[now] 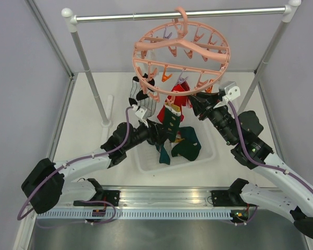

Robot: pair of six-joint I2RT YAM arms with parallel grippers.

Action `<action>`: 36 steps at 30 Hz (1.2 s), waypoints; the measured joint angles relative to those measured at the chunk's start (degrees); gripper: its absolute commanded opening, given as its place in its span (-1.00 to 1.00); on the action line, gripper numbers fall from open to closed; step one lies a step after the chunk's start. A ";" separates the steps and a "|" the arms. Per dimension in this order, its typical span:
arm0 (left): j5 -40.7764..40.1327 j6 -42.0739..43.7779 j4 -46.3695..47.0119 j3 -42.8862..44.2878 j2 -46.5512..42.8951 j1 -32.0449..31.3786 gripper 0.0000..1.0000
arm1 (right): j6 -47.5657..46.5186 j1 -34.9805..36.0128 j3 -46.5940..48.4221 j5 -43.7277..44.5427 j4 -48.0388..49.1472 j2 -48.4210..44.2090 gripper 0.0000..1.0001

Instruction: Remove the socks clipped to the hanger

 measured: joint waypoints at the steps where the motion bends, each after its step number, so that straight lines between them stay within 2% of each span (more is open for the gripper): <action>1: 0.57 0.04 0.37 0.11 0.63 0.63 0.48 | 0.00 0.00 0.07 -0.02 0.00 0.00 -0.79; 7: 1.33 0.98 1.16 1.29 2.23 3.26 0.49 | 0.00 0.00 0.59 -0.07 -0.13 0.09 -0.79; 20: 2.38 4.63 -0.17 5.07 3.82 3.43 0.52 | 0.02 0.00 0.68 -0.42 -0.22 0.26 -0.78; 36: 11.61 7.52 0.04 7.93 8.48 5.09 0.50 | 0.02 0.00 1.11 -1.33 -0.59 0.96 -0.78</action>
